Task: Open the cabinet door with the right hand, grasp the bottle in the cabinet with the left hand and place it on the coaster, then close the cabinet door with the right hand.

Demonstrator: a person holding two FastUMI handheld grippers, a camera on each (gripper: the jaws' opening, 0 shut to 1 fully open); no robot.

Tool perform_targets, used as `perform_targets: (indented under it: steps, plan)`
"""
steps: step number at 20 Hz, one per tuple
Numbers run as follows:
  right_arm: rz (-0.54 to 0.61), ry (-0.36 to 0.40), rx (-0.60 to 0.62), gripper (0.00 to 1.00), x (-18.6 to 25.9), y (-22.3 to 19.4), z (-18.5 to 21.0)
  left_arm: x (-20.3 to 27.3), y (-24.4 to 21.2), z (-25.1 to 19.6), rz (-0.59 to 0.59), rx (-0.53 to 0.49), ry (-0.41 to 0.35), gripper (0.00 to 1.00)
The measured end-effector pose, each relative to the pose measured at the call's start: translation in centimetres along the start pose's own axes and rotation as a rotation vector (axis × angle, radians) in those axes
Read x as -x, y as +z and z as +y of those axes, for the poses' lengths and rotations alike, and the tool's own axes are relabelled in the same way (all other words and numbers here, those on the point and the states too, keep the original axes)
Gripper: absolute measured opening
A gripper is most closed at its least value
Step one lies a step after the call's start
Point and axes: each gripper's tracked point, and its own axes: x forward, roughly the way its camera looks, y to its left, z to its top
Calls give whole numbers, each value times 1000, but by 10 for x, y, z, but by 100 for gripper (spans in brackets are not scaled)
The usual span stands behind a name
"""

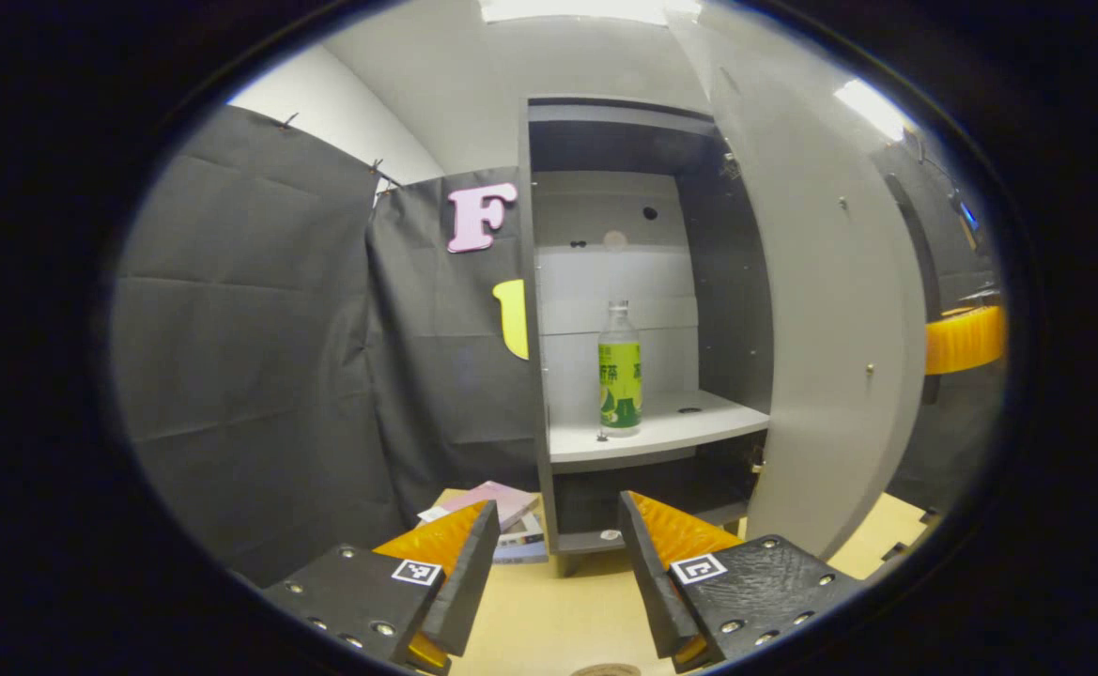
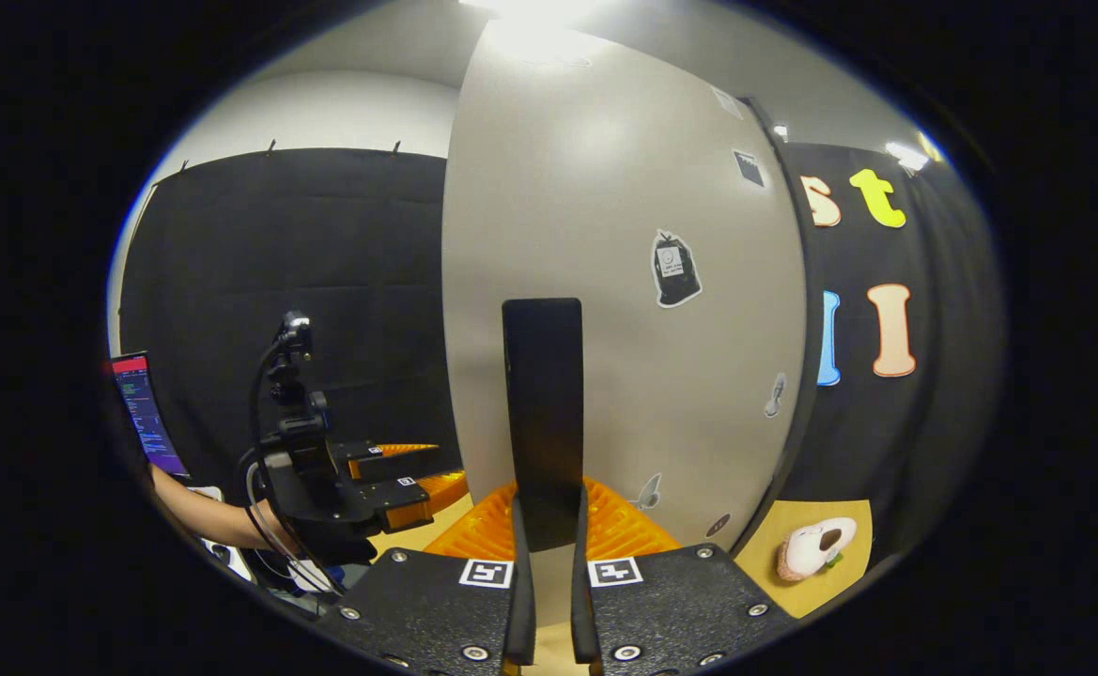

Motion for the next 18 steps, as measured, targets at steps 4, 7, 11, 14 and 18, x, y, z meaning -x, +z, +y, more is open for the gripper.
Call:
perform_targets:
  steps: [4, 7, 11, 14, 18]
  plan:
    - [-1, -54, -37, 15, 8, -1, -7, -15, 3, -28, 3, -5, -52, 79]
    - [-9, -93, -77, 15, 12, 0, -11, -25, 4, -48, 3, -14, -85, 73]
    - [-16, -170, -123, 14, 17, -1, -17, -35, 13, -68, -4, -29, -107, 73]
    - [-27, -253, -133, 14, 25, -2, -23, -45, 20, -81, -12, -32, -123, 73]
    - [-39, -350, -126, 13, 29, -1, -42, -66, 21, -97, -17, -42, -141, 73]
